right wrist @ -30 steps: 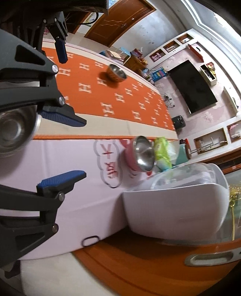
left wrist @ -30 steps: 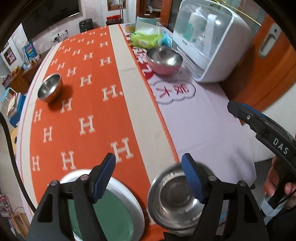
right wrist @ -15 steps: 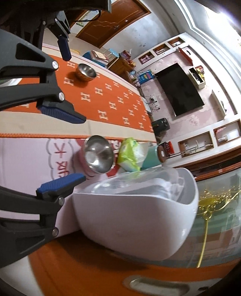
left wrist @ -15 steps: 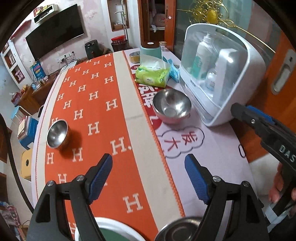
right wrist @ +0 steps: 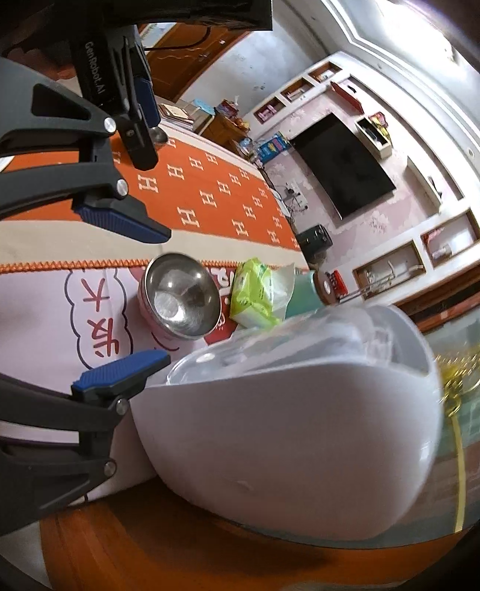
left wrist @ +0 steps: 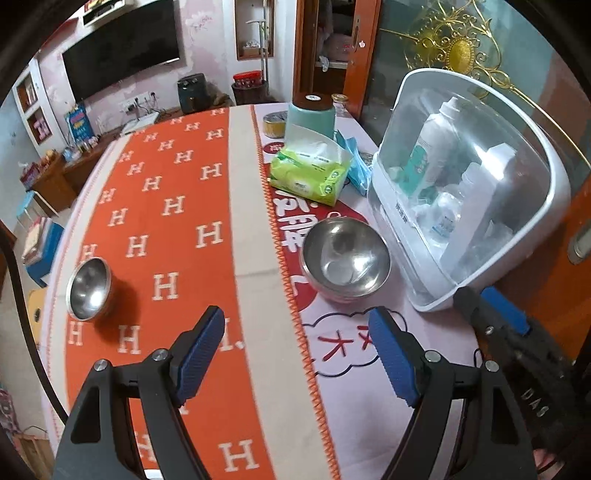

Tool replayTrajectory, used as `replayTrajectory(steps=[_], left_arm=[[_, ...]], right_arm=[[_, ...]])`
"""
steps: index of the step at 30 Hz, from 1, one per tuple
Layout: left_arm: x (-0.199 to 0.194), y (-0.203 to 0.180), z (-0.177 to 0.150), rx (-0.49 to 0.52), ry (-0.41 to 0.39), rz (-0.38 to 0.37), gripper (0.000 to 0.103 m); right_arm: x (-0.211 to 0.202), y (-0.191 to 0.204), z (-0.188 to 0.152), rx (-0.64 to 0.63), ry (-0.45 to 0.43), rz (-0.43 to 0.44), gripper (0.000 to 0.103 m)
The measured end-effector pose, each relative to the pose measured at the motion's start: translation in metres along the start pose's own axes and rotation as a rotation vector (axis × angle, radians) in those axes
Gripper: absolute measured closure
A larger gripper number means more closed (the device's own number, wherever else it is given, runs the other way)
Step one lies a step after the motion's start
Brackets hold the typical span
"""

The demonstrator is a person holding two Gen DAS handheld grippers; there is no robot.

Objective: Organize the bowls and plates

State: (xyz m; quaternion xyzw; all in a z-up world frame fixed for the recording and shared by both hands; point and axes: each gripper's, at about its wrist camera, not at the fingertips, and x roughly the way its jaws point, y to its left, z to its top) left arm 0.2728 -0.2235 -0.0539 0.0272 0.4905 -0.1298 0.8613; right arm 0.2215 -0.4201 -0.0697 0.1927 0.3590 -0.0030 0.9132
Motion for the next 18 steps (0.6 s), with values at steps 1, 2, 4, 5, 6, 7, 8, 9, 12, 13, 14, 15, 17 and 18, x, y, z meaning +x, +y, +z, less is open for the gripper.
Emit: replayTrajectory(steps=[1,2,4,5,6,7,8,9,12,13,14,15,17,18], left_arm=[[0.004,-0.001,0.0,-0.002,0.0,-0.009,0.024],[0.011,-0.002,0.001,-0.006,-0.003,-0.026,0.024],[0.022,-0.004,0.001,-0.013,-0.015,-0.043,0.024],[0.028,-0.005,0.001,-0.017,-0.024,-0.053,0.024],[0.033,-0.006,0.001,-0.019,-0.03,-0.059,0.024],[0.04,-0.005,0.001,-0.029,-0.039,-0.063,0.024],[0.047,-0.004,0.001,-0.04,-0.042,-0.073,0.024],[0.055,-0.003,0.001,-0.051,-0.04,-0.085,0.024],[0.075,0.001,0.0,-0.086,-0.027,-0.113,0.024],[0.083,0.004,-0.001,-0.102,-0.02,-0.12,0.024],[0.089,0.005,-0.002,-0.112,-0.017,-0.124,0.024],[0.097,0.008,-0.002,-0.124,-0.011,-0.127,0.024],[0.108,0.011,-0.003,-0.14,-0.004,-0.134,0.024],[0.115,0.014,-0.004,-0.153,0.0,-0.143,0.025]], right_arm=[[0.006,-0.003,-0.002,0.01,-0.003,-0.003,0.043],[0.009,-0.005,-0.003,0.016,-0.006,0.001,0.043],[0.019,-0.009,-0.007,0.031,-0.018,0.009,0.043],[0.023,-0.012,-0.008,0.037,-0.024,0.01,0.043],[0.027,-0.014,-0.009,0.043,-0.031,0.011,0.043],[0.031,-0.015,-0.01,0.05,-0.038,0.013,0.043],[0.037,-0.018,-0.013,0.058,-0.052,0.016,0.043],[0.039,-0.019,-0.015,0.06,-0.06,0.02,0.043],[0.051,-0.025,-0.02,0.079,-0.09,0.025,0.043],[0.055,-0.026,-0.021,0.085,-0.094,0.036,0.043],[0.061,-0.027,-0.023,0.093,-0.096,0.037,0.043],[0.064,-0.027,-0.024,0.097,-0.096,0.027,0.043],[0.073,-0.028,-0.027,0.105,-0.098,0.021,0.043],[0.078,-0.029,-0.029,0.111,-0.095,0.022,0.043]])
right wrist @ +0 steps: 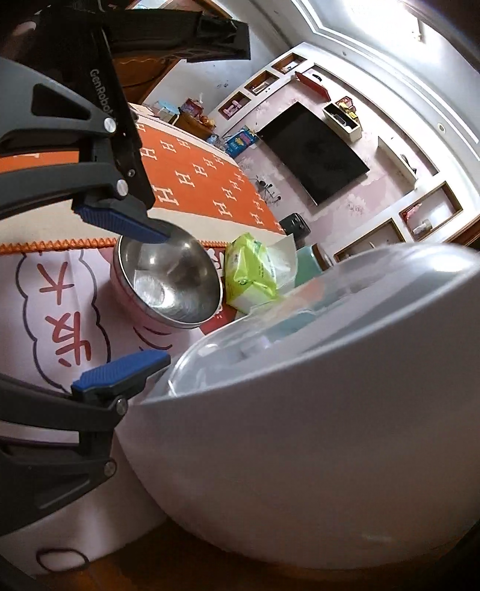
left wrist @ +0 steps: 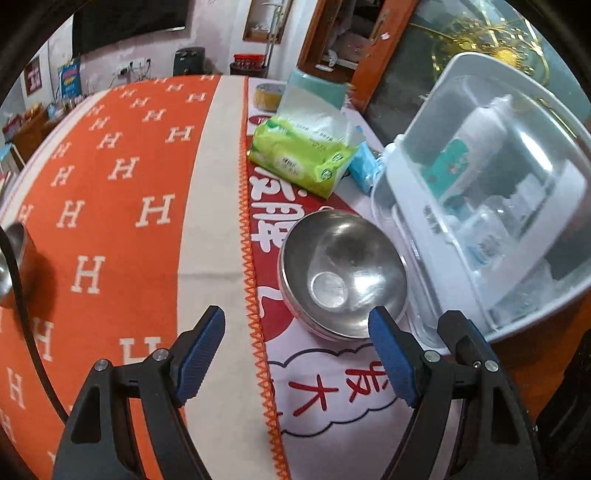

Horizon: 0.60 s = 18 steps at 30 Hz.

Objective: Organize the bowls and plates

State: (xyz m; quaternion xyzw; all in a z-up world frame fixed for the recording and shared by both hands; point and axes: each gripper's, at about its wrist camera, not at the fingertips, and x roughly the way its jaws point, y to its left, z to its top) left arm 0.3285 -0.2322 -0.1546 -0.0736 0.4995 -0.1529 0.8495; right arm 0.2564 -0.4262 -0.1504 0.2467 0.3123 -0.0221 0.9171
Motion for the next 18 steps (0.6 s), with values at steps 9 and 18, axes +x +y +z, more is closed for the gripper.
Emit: replayTrajectory(steps=[9,18], left_arm=[[0.042,0.026,-0.008,-0.141,0.05,-0.083,0.037],[0.059,0.028,-0.012,-0.169,0.062,-0.125,0.046]], right_arm=[[0.038,-0.011,-0.017,0.067,0.053,0.012,0.043],[0.05,-0.012,-0.022,0.069,0.062,0.027,0.056]])
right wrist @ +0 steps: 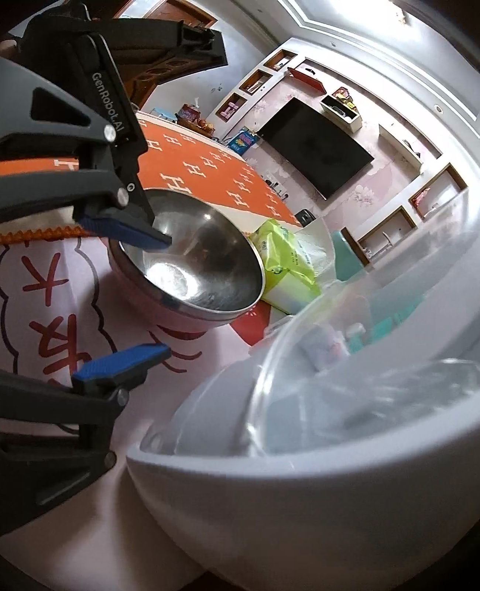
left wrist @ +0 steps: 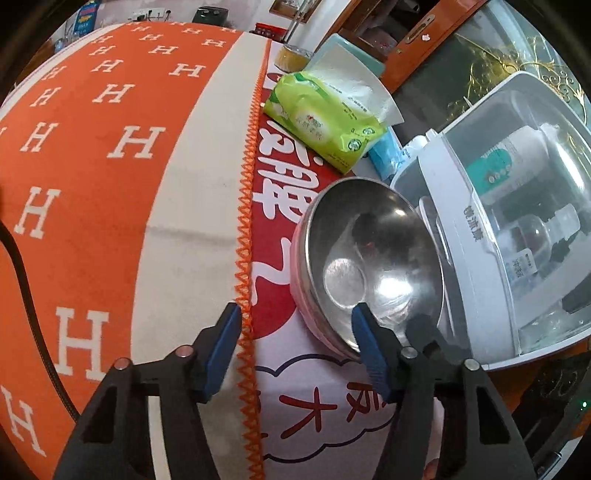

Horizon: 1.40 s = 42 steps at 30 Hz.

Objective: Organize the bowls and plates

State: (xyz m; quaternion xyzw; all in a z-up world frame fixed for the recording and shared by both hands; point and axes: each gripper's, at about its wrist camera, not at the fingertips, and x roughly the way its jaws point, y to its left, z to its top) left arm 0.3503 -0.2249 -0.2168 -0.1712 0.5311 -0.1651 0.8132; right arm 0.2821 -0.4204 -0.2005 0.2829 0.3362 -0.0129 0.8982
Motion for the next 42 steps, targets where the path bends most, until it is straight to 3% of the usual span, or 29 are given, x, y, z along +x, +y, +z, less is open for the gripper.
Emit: replayTrajectory(steps=[3,5,8,17,22,33,42], left_arm=[[0.003,-0.002,0.0,0.006,0.009,0.003,0.054],[0.006,-0.003,-0.001,0.009,0.025,-0.021,0.069],[0.008,-0.006,-0.002,0.023,0.03,-0.03,0.077],[0.003,-0.018,-0.01,0.098,0.031,0.002,0.086],[-0.001,-0.023,-0.019,0.134,0.051,0.039,0.087],[-0.027,-0.016,-0.045,0.105,0.092,0.049,0.087],[-0.069,-0.02,-0.051,0.118,0.049,0.034,0.087]], right_arm=[[0.004,0.001,-0.002,0.001,0.014,0.002,0.062],[0.006,0.002,-0.004,0.004,0.027,0.003,0.065],[0.006,0.004,-0.007,-0.001,0.033,-0.004,0.07],[0.006,-0.001,-0.012,0.018,0.079,-0.069,0.081],[0.004,-0.005,-0.017,0.028,0.127,-0.091,0.089],[-0.017,0.006,-0.022,0.014,0.163,-0.08,0.09],[-0.049,0.026,-0.022,-0.073,0.107,-0.054,0.09]])
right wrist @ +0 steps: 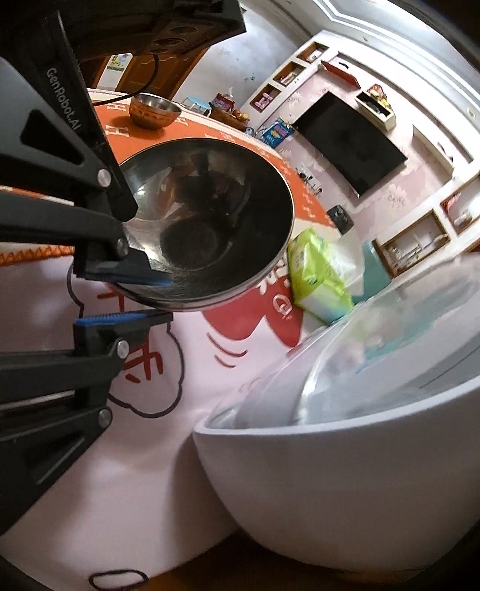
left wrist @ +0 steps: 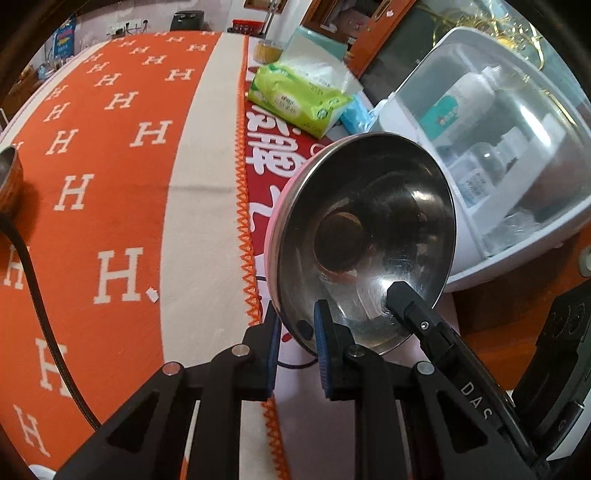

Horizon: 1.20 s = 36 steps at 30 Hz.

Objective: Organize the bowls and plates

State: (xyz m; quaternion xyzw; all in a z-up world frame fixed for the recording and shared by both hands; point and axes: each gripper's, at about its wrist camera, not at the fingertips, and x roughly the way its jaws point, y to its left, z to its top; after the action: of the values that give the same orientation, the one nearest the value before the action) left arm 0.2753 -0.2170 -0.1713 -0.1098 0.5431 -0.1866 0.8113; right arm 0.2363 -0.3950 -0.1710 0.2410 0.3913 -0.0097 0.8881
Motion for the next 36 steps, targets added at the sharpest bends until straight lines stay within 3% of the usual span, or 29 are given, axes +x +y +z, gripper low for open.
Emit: replayTrajectory(steps=[17,36], left_arm=[[-0.075,-0.023,-0.034,0.08,-0.072,-0.041,0.085],[-0.136,-0.035,-0.113,0.153,-0.08,-0.019,0.085]], right_arm=[[-0.08,0.029,-0.008,-0.097,-0.104,0.016,0.091],[-0.153,0.035,-0.061,-0.153,-0.073,0.023,0.09]])
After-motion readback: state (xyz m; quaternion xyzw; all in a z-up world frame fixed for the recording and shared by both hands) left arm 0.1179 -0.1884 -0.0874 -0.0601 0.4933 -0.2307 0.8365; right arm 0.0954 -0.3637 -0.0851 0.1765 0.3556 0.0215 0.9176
